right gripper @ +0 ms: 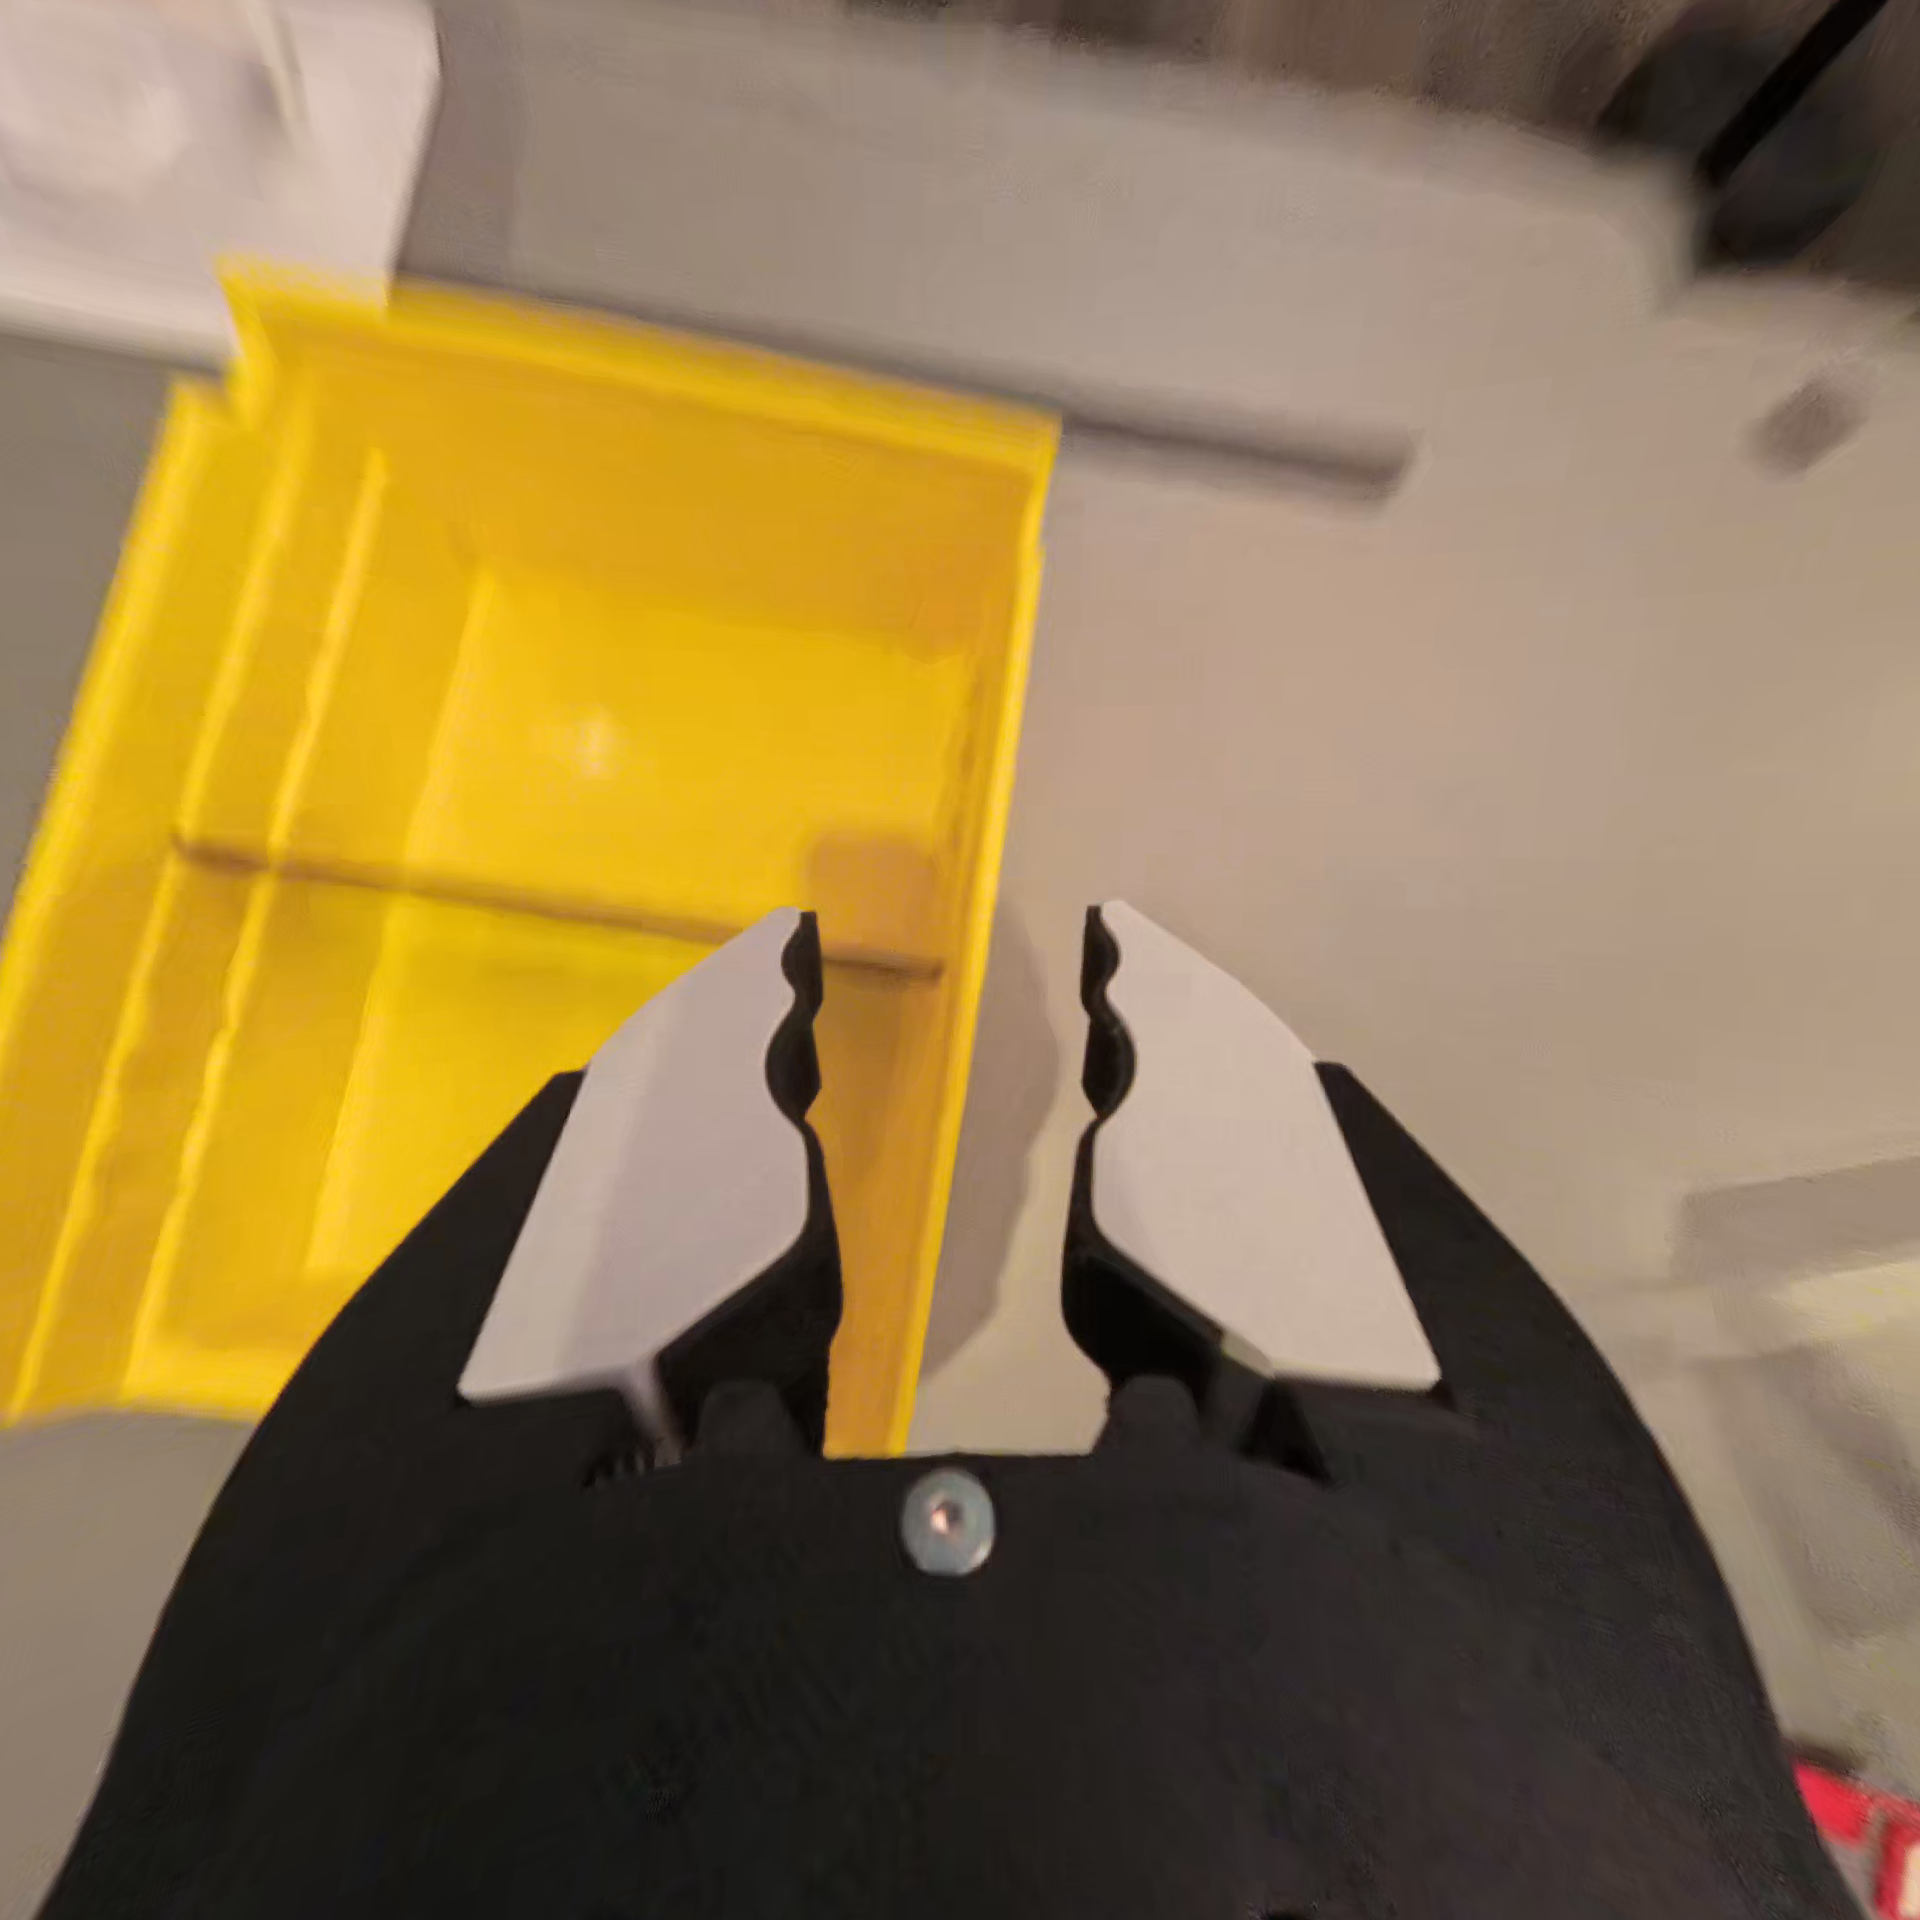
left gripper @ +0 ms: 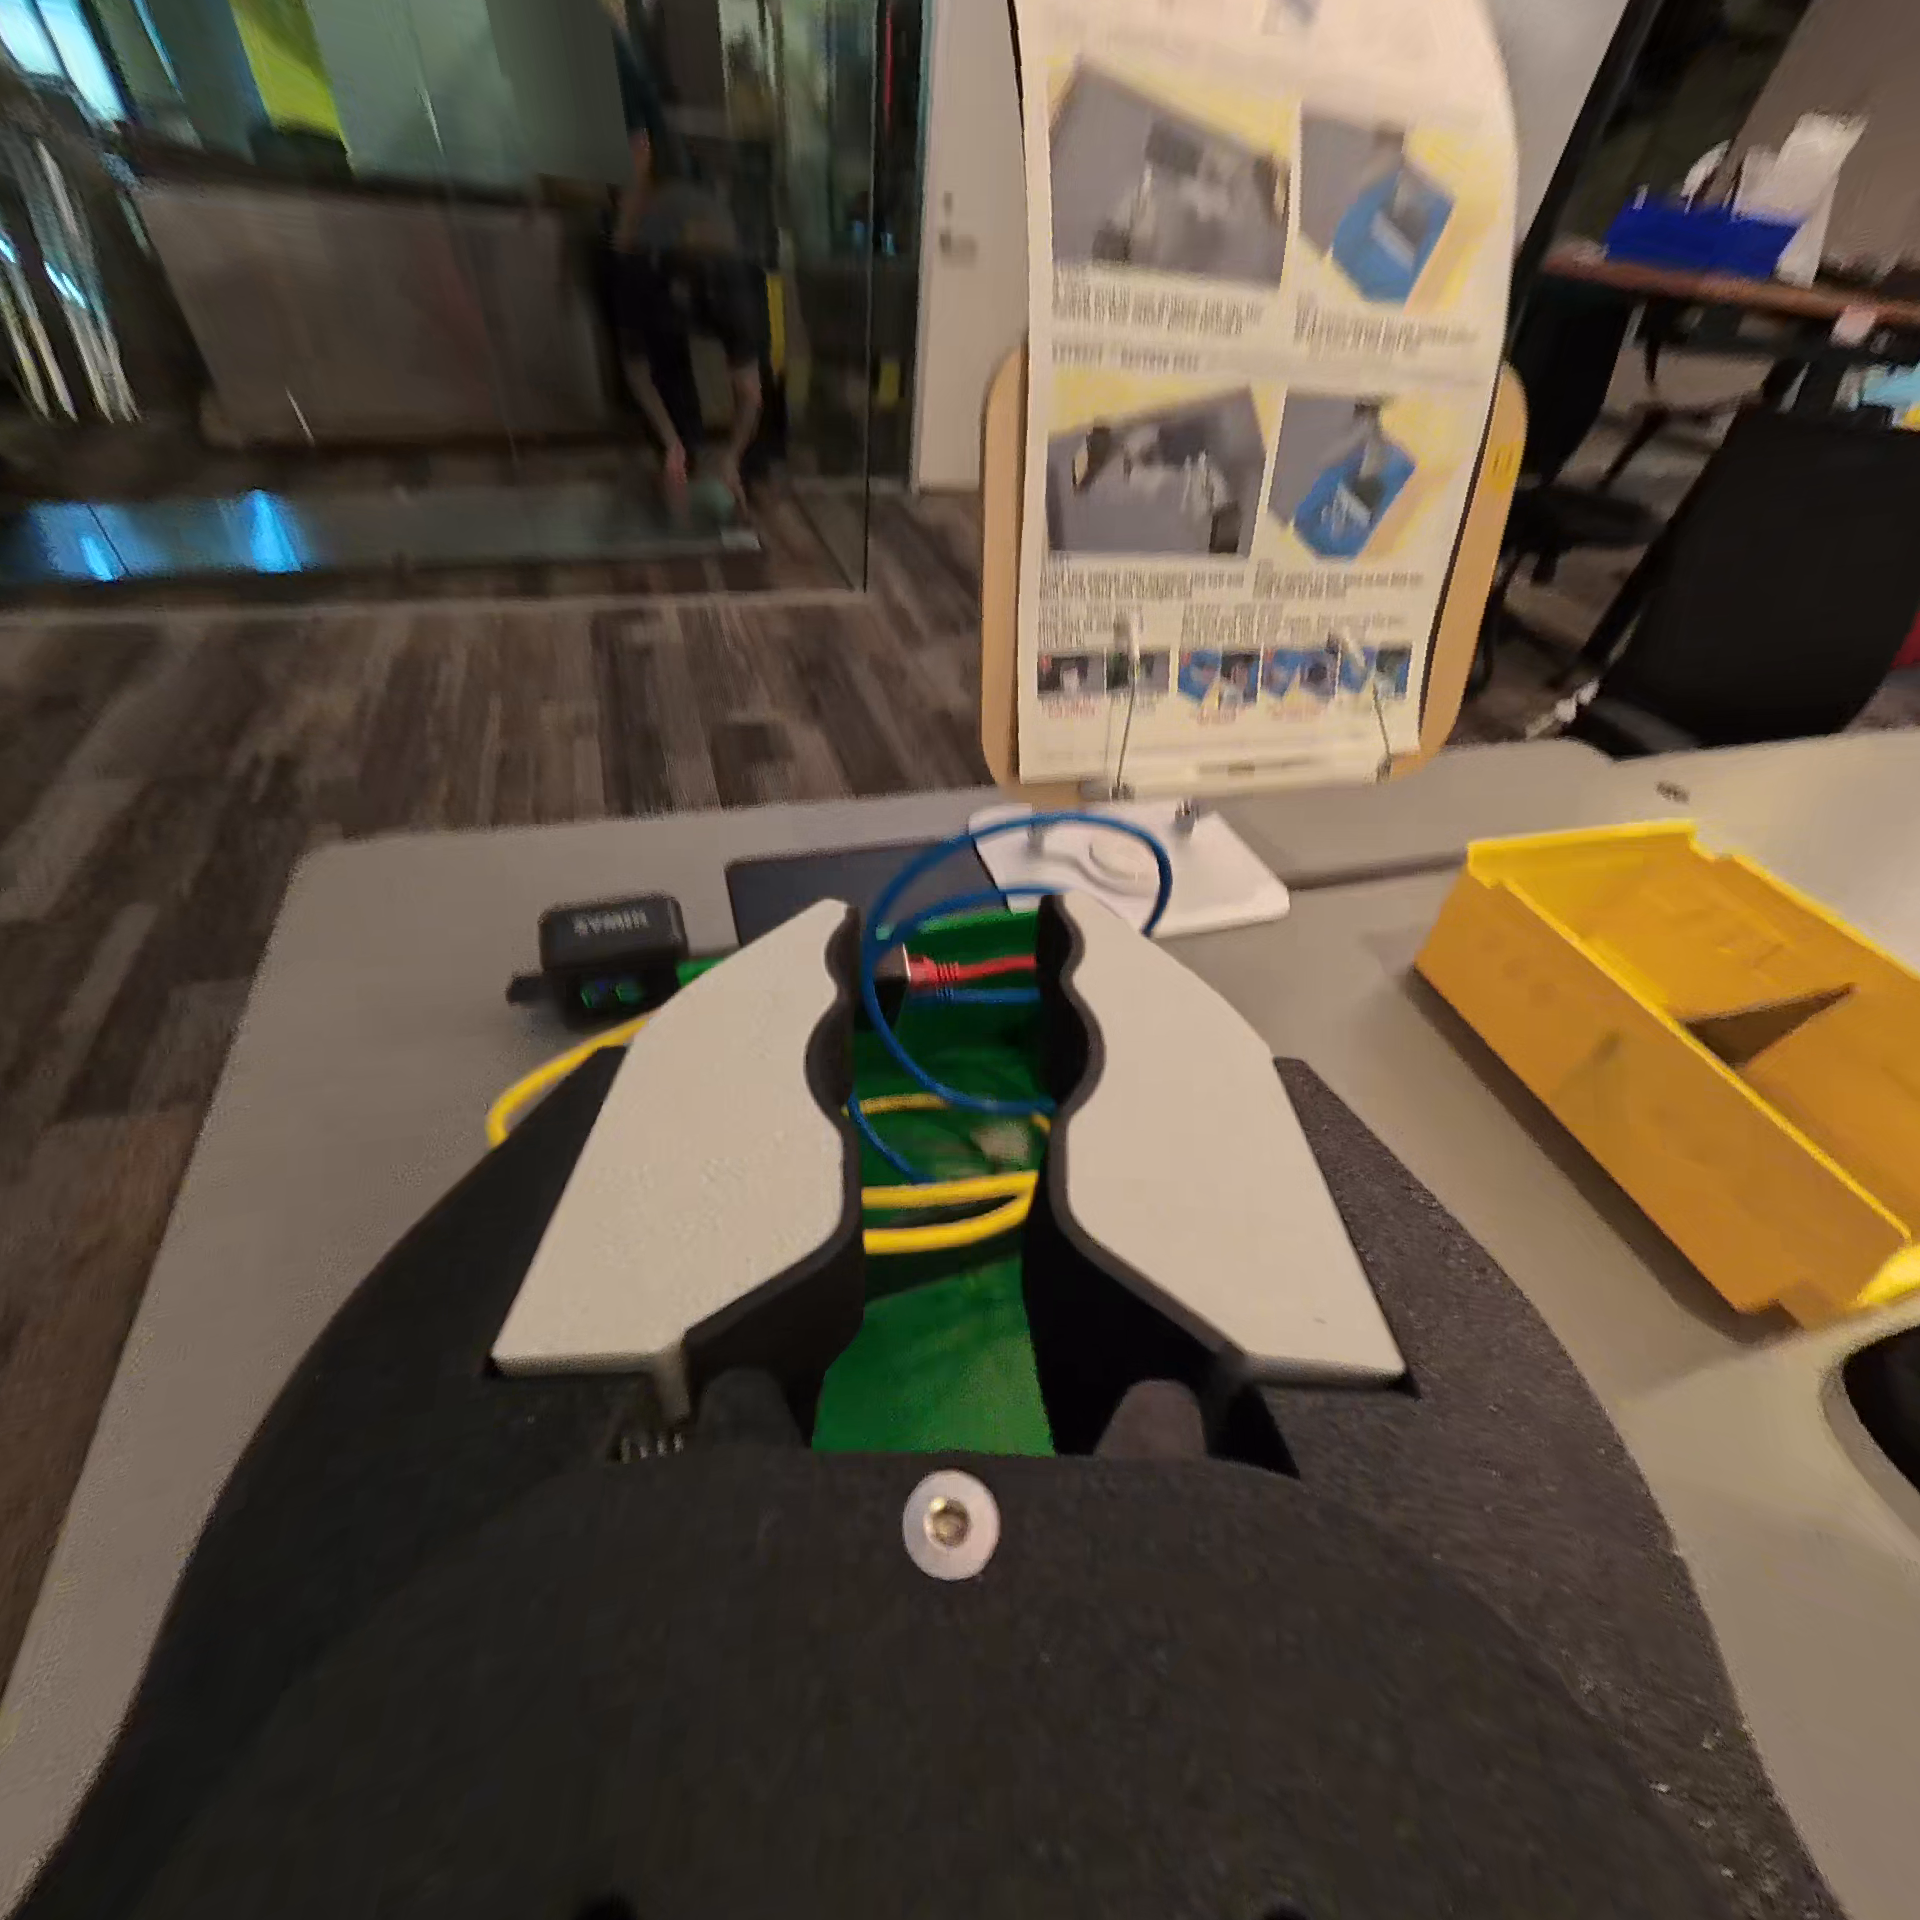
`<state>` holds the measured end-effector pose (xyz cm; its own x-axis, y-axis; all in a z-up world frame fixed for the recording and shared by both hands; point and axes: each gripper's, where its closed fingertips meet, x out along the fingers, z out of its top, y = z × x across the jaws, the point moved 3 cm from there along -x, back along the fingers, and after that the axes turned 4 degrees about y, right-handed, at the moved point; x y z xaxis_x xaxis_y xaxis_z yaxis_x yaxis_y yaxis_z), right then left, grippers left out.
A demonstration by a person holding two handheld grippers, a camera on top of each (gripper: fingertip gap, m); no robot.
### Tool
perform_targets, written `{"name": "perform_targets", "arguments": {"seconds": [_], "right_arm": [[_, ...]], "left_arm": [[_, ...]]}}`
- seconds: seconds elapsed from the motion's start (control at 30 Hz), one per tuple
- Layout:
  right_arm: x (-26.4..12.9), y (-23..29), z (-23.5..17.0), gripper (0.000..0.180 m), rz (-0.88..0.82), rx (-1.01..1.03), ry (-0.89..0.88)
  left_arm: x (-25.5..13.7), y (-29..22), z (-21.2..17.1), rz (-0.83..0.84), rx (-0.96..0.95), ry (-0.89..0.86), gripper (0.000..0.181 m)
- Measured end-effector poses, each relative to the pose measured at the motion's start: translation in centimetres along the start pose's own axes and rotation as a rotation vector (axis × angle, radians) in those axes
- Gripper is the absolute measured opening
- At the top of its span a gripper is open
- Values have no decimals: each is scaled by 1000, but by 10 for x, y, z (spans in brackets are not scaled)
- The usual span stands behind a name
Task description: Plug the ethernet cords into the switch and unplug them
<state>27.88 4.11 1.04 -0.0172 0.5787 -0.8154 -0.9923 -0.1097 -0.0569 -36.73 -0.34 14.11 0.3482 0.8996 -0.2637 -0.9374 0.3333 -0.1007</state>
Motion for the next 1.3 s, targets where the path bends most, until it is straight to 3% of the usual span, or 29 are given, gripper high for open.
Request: {"name": "perform_targets", "arguments": {"seconds": [0.03, 0.17, 0.23, 0.33, 0.5, 0.73, 0.9, 1.3], "right_arm": [[17, 1, -19, 47, 58, 23, 120], [64, -15, -54, 50, 39, 5, 343], [68, -6, -57, 29, 138, -5, 356], [70, 0, -58, 12, 208, 17, 390], [72, -3, -55, 7, 245, 86, 380], [67, -23, -65, 7, 234, 172, 349], [65, -32, -69, 8, 233, 203, 333], [64, -41, -70, 7, 214, 272, 323]], "left_arm": [[5, 1, -8, 7, -4, 63, 30], [13, 43, -56, 271, -10, 407, 35], [17, 53, -80, 276, -46, 538, 44], [21, 67, -109, 306, -117, 698, 48], [41, 82, -147, 275, -208, 849, 46], [59, 76, -175, 188, -213, 977, 33], [67, 69, -186, 83, -302, 1015, 5], [55, 89, -188, 161, -400, 954, 4]]}}
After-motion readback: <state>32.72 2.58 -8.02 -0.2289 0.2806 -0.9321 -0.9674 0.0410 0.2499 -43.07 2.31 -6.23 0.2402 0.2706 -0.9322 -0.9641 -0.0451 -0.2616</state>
